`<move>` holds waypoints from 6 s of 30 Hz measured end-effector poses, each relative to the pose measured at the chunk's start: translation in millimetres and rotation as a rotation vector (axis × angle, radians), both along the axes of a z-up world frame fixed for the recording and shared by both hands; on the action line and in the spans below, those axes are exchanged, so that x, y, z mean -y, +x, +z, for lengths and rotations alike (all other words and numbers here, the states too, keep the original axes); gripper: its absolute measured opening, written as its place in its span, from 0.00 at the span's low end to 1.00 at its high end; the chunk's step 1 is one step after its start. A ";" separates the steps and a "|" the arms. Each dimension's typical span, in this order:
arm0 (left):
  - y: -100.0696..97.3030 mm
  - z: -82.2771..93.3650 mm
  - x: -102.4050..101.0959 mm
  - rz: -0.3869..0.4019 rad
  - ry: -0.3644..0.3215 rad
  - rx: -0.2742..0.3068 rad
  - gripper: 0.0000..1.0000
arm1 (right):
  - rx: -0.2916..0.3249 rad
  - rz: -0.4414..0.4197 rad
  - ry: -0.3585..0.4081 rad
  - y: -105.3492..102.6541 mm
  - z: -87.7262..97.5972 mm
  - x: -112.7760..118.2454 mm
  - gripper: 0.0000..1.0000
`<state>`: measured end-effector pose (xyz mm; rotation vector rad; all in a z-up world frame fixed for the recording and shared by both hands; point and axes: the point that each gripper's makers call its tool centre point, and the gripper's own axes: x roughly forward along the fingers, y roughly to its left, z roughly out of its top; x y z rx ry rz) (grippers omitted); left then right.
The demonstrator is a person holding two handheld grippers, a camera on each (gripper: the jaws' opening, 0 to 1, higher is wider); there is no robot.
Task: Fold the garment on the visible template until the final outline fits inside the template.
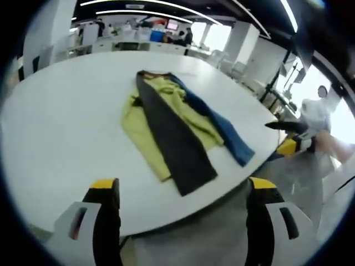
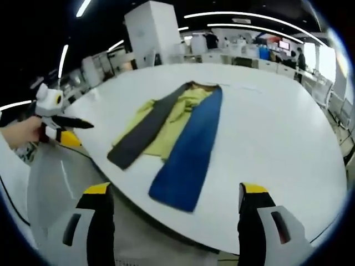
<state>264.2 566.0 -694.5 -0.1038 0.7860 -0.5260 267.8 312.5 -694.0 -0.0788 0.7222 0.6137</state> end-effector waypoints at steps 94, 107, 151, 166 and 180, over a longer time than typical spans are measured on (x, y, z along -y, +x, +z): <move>21.7 -2.0 -10.7 0.040 0.044 0.010 0.99 | -0.364 -0.064 -0.082 -0.6 -74.6 10.7 0.18; 22.0 -2.2 -11.8 0.044 0.050 0.011 0.99 | -0.347 -0.060 -0.111 1.0 -76.2 13.8 0.12; 23.4 -2.8 -13.6 0.064 0.031 0.003 0.97 | -0.108 -0.075 -0.416 67.1 23.5 153.1 0.02; 24.0 -2.0 -16.1 0.081 0.038 0.009 0.97 | -0.141 -0.087 -0.444 89.0 23.2 186.0 0.02; 22.8 -4.2 -18.4 0.086 0.052 -0.006 0.97 | -0.179 -0.045 -0.551 119.7 10.5 234.9 0.02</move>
